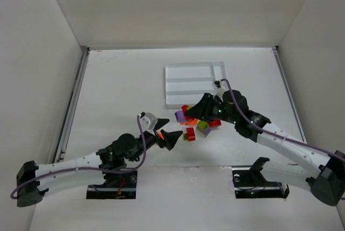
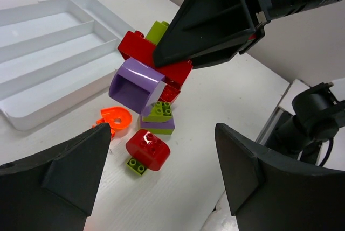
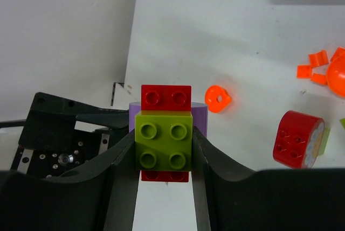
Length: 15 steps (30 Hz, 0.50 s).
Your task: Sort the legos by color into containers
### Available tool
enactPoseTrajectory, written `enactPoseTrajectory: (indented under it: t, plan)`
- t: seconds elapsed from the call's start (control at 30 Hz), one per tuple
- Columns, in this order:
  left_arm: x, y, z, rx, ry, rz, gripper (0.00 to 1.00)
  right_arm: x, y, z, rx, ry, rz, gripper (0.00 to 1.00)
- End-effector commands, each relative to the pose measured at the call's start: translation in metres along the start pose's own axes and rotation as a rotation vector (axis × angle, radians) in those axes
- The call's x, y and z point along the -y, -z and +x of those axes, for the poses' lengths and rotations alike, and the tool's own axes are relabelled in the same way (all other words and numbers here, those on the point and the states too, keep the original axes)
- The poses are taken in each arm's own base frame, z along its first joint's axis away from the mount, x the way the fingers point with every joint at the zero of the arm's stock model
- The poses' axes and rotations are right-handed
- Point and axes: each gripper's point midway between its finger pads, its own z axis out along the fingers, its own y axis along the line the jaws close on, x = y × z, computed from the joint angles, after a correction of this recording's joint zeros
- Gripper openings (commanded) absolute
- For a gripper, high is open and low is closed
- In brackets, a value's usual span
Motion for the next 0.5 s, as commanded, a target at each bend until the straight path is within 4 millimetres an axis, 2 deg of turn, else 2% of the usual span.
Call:
enactPoseTrajectory:
  t: [0.0,0.1,0.27,0.47]
  plan:
    - [0.002,-0.006,-0.038,0.112,-0.012,-0.035,0.76,-0.030,0.010,-0.005,-0.008,-0.020,-0.135,0.20]
    - [0.003,-0.006,-0.037,0.110,-0.039,-0.038,0.76,-0.031,0.011,-0.006,-0.012,-0.023,-0.142,0.20]
    - [0.004,-0.013,-0.034,0.097,-0.106,-0.046,0.74,-0.031,0.012,0.006,-0.084,-0.032,-0.176,0.20]
    - [0.012,-0.018,-0.043,0.161,-0.135,-0.031,0.72,-0.033,0.023,0.012,-0.151,-0.062,-0.228,0.20]
